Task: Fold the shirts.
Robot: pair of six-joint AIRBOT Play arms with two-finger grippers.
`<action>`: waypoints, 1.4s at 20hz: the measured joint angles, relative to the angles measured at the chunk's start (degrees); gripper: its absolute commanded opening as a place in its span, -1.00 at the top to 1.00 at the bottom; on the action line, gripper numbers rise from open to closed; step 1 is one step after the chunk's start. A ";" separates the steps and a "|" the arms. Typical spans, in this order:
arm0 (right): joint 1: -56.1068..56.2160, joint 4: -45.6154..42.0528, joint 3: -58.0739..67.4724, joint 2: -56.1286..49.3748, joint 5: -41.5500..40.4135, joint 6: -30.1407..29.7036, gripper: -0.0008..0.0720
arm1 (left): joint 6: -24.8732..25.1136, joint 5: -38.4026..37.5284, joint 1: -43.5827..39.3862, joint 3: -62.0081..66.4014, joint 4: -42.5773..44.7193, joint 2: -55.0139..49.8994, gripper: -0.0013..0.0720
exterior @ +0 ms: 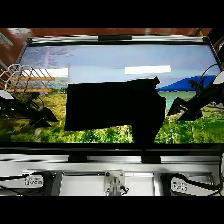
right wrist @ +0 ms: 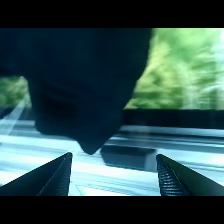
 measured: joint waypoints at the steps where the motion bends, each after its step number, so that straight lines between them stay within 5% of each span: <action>1: -0.07 0.68 -1.60 0.17 -0.74 -0.11 -0.81 | 0.68 0.39 0.31 -1.29 -0.42 0.24 -0.69; 11: -0.15 3.98 -5.44 0.68 -4.24 -0.42 -0.81 | 2.62 10.36 -2.86 -10.91 -7.15 0.07 -0.65; 12: -0.15 4.00 -5.49 0.68 -4.31 -0.39 -0.81 | 2.62 10.64 -3.67 -11.50 -7.72 0.00 -0.39; 14: -0.15 4.04 -5.53 0.68 -4.52 -0.39 -0.81 | 2.73 12.83 -5.35 -12.37 -7.63 -0.11 0.70; 15: -0.15 3.91 -5.55 0.68 -4.79 -0.42 -0.81 | 2.78 13.90 -6.05 -12.63 -7.63 -0.15 0.84; 28: 0.35 2.67 -7.19 -11.02 -12.61 -0.66 -0.80 | 2.54 13.88 -8.22 -11.30 -10.32 0.31 0.87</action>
